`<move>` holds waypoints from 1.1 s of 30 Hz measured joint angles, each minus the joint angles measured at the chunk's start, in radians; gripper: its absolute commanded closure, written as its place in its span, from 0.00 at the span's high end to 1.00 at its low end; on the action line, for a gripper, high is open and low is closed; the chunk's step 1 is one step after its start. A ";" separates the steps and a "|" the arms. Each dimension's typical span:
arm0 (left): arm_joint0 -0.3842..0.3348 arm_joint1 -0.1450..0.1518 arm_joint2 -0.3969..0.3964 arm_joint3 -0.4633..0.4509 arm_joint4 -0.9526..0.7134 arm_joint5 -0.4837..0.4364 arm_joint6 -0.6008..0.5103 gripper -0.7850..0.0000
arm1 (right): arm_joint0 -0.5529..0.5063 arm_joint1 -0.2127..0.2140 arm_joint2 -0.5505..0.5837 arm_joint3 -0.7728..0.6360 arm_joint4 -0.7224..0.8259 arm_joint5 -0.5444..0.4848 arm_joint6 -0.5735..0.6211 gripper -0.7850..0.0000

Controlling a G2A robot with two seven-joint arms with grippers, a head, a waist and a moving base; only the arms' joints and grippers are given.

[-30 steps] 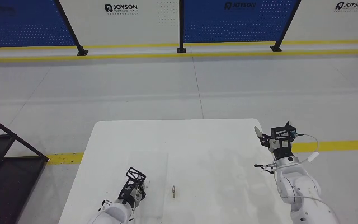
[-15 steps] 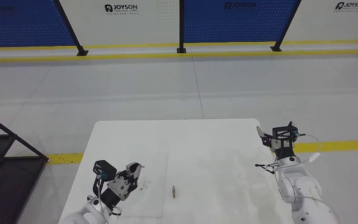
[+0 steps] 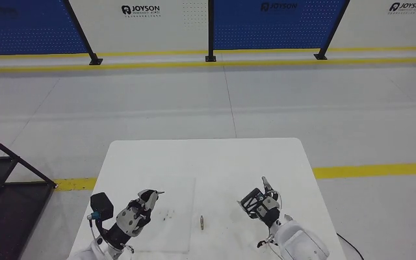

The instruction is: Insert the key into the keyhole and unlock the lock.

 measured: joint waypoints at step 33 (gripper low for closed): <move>0.000 0.000 0.000 0.000 0.000 0.000 0.000 0.00 | 0.290 -0.126 -0.461 0.383 0.301 0.144 0.141 0.40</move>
